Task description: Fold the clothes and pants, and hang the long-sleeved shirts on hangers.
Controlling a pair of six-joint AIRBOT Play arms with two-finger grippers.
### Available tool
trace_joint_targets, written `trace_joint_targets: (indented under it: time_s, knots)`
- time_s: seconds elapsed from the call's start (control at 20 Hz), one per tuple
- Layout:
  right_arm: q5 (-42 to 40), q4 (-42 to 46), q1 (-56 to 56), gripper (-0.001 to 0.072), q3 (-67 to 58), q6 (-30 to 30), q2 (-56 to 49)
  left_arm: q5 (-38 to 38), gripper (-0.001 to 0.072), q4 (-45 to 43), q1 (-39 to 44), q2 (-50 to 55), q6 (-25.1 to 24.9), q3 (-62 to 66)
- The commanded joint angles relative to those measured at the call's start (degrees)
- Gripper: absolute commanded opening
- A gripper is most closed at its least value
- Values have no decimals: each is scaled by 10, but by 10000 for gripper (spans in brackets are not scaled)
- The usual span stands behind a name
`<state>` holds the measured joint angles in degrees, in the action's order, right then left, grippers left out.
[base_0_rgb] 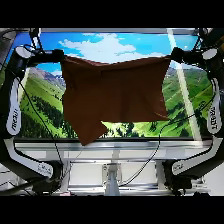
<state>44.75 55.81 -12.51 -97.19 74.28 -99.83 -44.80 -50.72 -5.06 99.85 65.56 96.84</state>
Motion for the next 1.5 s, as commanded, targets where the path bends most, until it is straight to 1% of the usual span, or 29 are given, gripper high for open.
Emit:
trace_joint_targets:
  time_s: [0.0, 0.1, 0.15, 0.25, 0.3, 0.5, 0.8, 0.85, 0.9, 0.95, 1.0, 1.15, 1.25, 1.35, 1.4, 1.45]
  knots:
    - [13, 30, 0, 12, 0, 12, -7, -2, 15, -6, -2, 0, 3, 0]
    - [50, 40, 0, 12, 0, 12, -15, -42, 15, -49, -2, 1, 4, -1]
    - [69, 47, 0, 12, 0, 12, -19, -69, 15, -87, -2, 1, 16, -1]
    - [103, 49, 0, 12, 0, 12, -31, -124, 15, -173, -2, 4, 57, -1]
    - [114, 48, 1, 12, 0, 12, -39, -150, 15, -198, -2, 8, 70, -1]
    - [141, 49, 1, 12, 0, 12, -70, -205, 16, -205, 1, 44, 74, -2]
    - [143, 50, 1, 13, 8, 11, -82, -219, 18, -175, 8, 90, 74, -2]
    - [147, 50, 0, 35, 8, 11, -82, -219, 53, -169, 8, 90, 73, -1]
    - [154, 50, 0, 168, 8, 12, -82, -219, 241, -163, 8, 88, 73, -1]
    - [165, 50, 0, 407, 8, 12, -82, -220, 509, -159, 8, 85, 73, -1]
    - [175, 51, 0, 510, 7, 12, -81, -223, 671, -150, 8, 82, 74, -1]
    - [225, 64, -6, 501, -9, 12, -78, -245, 675, -143, 7, 55, 73, -1]
    - [287, 72, -18, 500, -35, 15, -77, -268, 668, -155, 3, 24, 73, -1]
    - [370, 73, -35, 494, -67, 18, -77, -308, 570, -152, -4, -14, 80, -1]
    - [415, 72, -45, 425, -80, 22, -74, -333, 530, -152, -6, -38, 88, -1]
    - [439, 69, -54, 400, -79, 32, -64, -359, 449, -153, -7, -64, 92, -1]
